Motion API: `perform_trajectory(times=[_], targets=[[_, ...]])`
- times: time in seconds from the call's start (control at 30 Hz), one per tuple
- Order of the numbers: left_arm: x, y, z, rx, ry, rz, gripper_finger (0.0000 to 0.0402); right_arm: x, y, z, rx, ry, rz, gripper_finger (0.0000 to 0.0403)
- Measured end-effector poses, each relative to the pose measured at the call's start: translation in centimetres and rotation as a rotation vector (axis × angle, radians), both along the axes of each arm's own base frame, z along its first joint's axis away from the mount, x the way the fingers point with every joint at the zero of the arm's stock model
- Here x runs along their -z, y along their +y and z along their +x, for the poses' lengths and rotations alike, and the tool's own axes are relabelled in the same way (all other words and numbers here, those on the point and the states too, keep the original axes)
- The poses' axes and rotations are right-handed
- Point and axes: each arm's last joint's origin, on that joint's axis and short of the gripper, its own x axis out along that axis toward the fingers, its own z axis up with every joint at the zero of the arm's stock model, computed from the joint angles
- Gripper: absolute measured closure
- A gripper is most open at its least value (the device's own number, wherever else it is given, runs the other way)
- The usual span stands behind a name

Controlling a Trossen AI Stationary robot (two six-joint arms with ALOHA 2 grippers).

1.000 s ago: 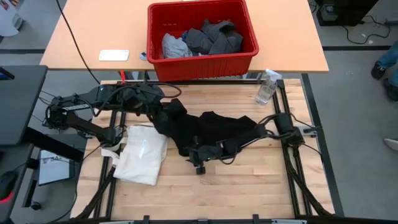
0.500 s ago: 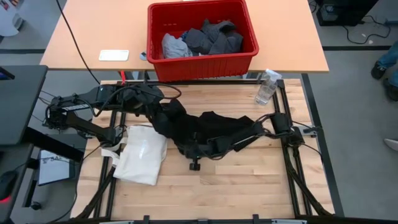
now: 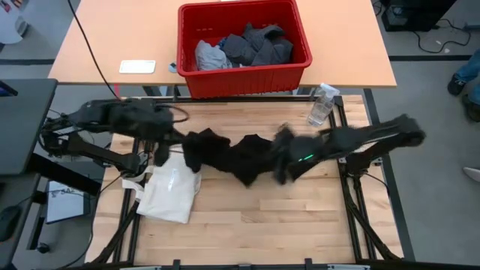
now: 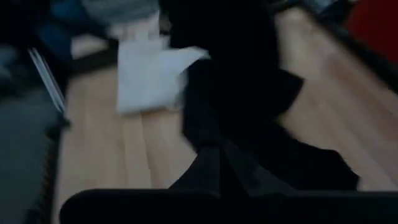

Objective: Fold Laundry from Bin
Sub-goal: Fold the black shirt

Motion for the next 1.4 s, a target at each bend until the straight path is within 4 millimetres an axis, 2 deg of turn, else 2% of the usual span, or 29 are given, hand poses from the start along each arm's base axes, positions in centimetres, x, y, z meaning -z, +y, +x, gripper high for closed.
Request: perform_trajectory(times=[0.13, 0.23, 0.43, 0.6, 0.67, 0.77, 1.0, 1.13, 1.27, 1.4], targets=[[-1.2, -0.7, -1.8, 0.025, -0.11, -0.043, 0.0401, -4.1, -1.6, -6.5, 0.068, -0.138, 0.12, 0.04], [-1.7, -1.4, -2.4, 0.058, -0.161, -0.094, 0.0401, -5.7, -2.5, -10.7, 0.089, -0.207, 0.214, 0.04], [-1.6, -3.2, -1.8, 0.16, -0.15, -0.122, 0.0401, -6.5, -3.4, -17.0, 0.07, -0.234, 0.348, 0.04], [-1.2, -4.5, -0.9, 0.184, -0.113, -0.135, 0.0401, -6.1, -4.0, -19.8, 0.133, -0.211, 0.427, 0.04], [-0.9, -5.1, -0.6, 0.199, -0.092, -0.153, 0.0401, -5.8, -3.9, -20.0, 0.112, -0.185, 0.473, 0.04], [-0.2, -6.2, 0.0, 0.217, -0.018, -0.18, 0.0401, -4.3, -3.4, -19.2, 0.056, -0.091, 0.534, 0.04], [2.7, -8.3, 1.5, 0.2, 0.263, -0.185, 0.0401, 1.8, -2.0, -15.7, 0.017, 0.203, 0.572, 0.04], [3.8, -7.8, 2.7, 0.084, 0.325, -0.123, 0.0401, 5.6, -2.2, -14.3, 0.082, 0.267, 0.555, 0.04], [5.4, -6.5, 4.7, -0.021, 0.383, -0.103, 0.0401, 10.3, -3.2, -13.5, 0.221, 0.325, 0.485, 0.0397], [8.1, -5.0, 6.5, -0.125, 0.477, -0.094, 0.0401, 14.5, -3.9, -13.4, 0.315, 0.38, 0.413, 0.0353]])
